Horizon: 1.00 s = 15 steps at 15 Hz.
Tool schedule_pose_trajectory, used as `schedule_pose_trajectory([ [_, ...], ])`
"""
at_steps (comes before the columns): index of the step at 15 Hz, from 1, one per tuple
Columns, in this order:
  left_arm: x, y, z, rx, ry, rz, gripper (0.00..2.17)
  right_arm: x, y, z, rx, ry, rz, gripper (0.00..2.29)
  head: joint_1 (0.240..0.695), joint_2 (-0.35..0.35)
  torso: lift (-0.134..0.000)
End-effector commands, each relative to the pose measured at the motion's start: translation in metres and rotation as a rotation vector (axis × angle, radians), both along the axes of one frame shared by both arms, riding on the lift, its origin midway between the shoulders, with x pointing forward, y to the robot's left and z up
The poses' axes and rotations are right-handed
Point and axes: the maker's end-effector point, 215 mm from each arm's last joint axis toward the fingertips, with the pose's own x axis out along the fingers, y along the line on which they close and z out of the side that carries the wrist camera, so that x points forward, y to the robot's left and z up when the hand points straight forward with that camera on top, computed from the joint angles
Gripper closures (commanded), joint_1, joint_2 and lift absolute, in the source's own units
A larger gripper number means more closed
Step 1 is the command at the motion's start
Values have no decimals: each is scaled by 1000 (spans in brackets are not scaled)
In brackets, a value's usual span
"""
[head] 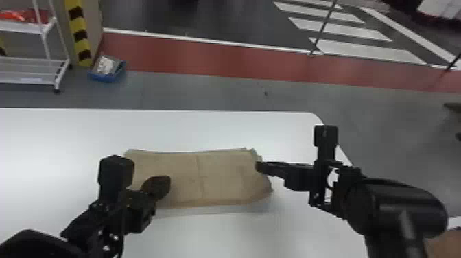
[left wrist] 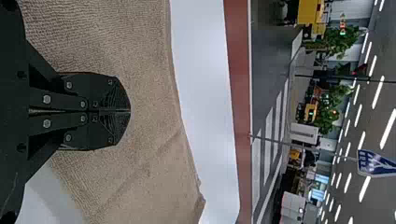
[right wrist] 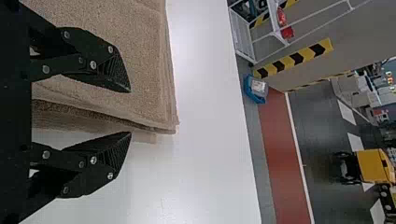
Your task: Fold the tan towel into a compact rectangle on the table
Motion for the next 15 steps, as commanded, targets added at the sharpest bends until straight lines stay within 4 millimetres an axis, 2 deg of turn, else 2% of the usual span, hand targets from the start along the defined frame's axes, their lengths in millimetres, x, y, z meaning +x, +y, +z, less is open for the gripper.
schedule_pose_trajectory([
  [1,-1,0,0,0,0,-2,1301,-1,-6,-7,-23,17,-9,664,695,-284,-124],
  [7,-2,2,0,0,0,-4,1301,-1,-25,-28,-32,58,-39,667,695,-303,-124],
  [9,-4,1,1,-3,0,-7,1301,-1,-22,-28,-26,58,-33,670,695,-307,-124],
  [10,-5,1,2,-3,-1,-7,1301,1,-20,-25,-26,52,-26,812,695,-308,-124],
  [15,-11,4,4,-10,-4,-4,1301,5,-7,-26,-19,64,-4,829,695,-300,-124],
])
